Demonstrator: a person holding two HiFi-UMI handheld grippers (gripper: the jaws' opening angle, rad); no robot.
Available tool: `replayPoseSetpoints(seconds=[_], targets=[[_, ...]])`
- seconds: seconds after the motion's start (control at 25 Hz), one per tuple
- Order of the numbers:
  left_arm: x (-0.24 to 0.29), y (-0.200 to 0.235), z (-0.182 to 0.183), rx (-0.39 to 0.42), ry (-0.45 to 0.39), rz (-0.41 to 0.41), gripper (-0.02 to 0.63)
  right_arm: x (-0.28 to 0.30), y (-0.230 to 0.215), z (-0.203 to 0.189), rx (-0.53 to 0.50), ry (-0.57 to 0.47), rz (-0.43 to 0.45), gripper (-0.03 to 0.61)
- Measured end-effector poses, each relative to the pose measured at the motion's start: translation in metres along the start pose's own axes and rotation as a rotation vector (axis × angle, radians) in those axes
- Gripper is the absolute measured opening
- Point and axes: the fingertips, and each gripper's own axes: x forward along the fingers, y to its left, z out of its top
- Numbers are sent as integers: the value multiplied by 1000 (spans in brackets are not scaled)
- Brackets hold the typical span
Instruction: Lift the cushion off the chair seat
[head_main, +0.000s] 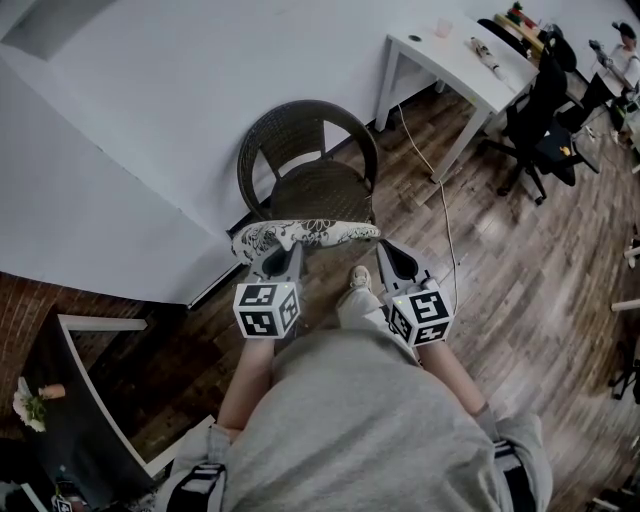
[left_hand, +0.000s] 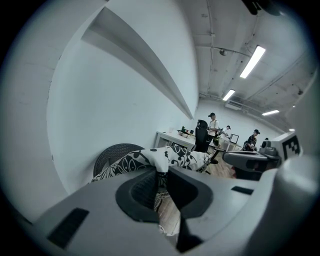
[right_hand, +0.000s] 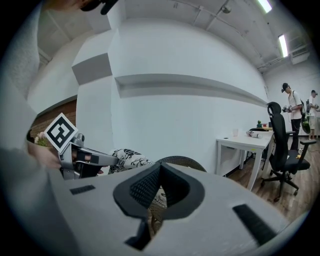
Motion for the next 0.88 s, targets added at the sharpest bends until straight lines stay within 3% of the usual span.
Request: replayPoseSetpoints(seconds=[0.88], targets=[[12,-5,-3,-13,22,13,37,3,-15,-4,4,24,3,0]])
